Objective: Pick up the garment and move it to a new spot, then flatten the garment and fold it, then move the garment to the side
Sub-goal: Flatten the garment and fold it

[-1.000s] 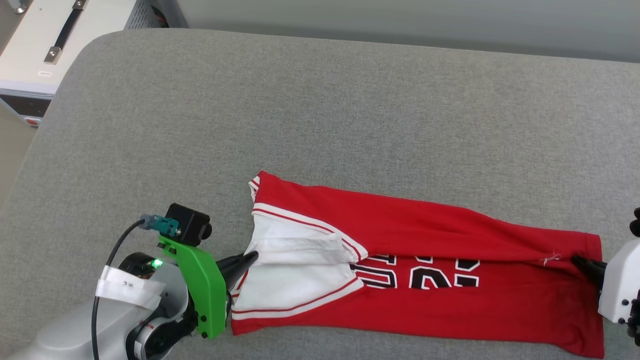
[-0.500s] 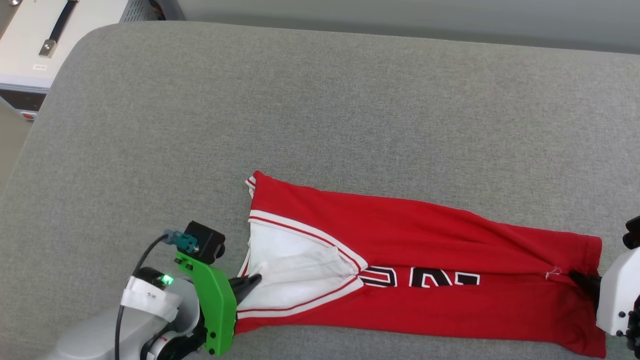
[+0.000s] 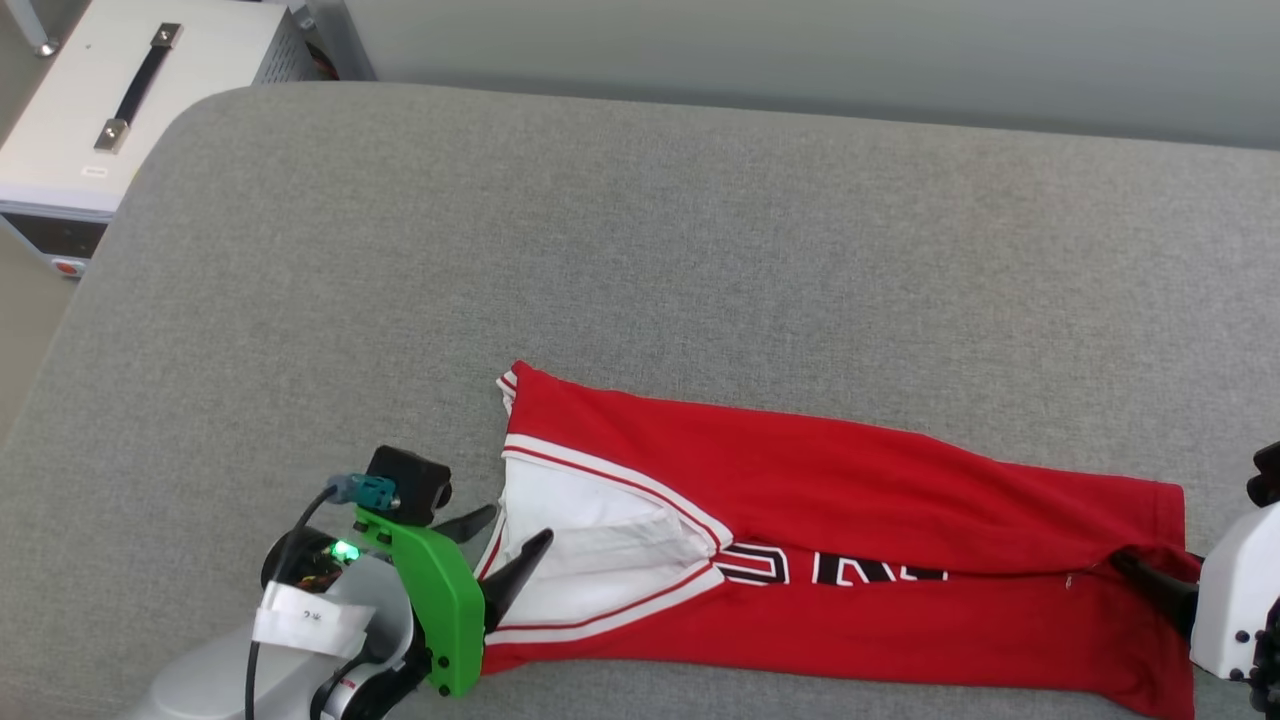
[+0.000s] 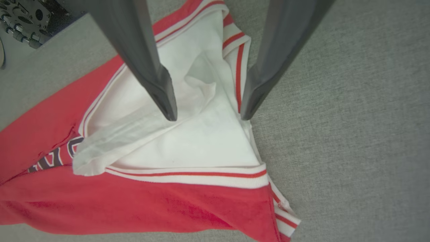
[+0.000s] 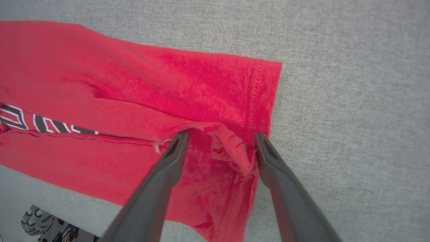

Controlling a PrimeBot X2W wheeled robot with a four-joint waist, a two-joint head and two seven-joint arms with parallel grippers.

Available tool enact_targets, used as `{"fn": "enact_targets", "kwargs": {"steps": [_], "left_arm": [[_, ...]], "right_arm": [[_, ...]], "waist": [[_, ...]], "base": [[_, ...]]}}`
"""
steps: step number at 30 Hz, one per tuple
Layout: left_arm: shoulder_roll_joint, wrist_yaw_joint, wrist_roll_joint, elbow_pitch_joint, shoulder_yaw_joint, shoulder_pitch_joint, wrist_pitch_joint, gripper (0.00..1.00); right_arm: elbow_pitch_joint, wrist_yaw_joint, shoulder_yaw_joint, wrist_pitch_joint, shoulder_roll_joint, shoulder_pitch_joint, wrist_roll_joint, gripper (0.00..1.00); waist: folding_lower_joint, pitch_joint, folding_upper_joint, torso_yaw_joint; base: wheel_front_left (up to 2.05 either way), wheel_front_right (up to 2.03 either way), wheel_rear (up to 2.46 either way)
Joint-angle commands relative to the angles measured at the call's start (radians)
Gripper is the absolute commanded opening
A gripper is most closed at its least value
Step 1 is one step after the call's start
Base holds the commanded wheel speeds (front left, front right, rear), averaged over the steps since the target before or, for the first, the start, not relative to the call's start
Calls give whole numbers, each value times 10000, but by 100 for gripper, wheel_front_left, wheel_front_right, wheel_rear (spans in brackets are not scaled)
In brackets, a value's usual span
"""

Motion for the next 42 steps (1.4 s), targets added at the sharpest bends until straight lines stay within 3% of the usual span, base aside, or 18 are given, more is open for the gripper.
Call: {"fn": "enact_targets", "kwargs": {"steps": [1,10,15,21,27,34,42], "left_arm": [[-51,74,39,22,136,174,-284,100],[-307,572,405,-196,1621,668,-2257,100],[-1115,770,2277,-970,4542,1698,-2306,100],[-2488,202,5452,-1941,7844,3430,-2309,100],[-3858,-840,7842,-2559,9991,4421,-2310,100],[-4807,-1454,9039,-2553,10988,4812,-2311,100],[-4937,-1522,9109,-2522,10831,4751,-2311,100]], "right_arm": [[-138,-9,-122,104,121,145,-59,100],[-869,-9,-1232,1102,1085,554,-550,100],[-970,-9,-1925,1339,1635,572,-1214,100],[-932,-9,-2532,1476,2214,374,-1491,100],[-595,-9,-2967,1453,2444,133,-1731,100],[-4,-9,-3116,1451,2635,-93,-1797,100],[542,-9,-2779,1472,2885,-83,-1711,100]], "waist": [[0,-197,0,12],[0,-318,0,47],[0,-151,0,141],[0,66,0,236],[0,230,0,309],[0,387,0,366],[0,459,0,418]], "base": [[0,0,0],[0,0,0],[0,0,0],[0,0,0],[0,0,0],[0,0,0],[0,0,0]]}}
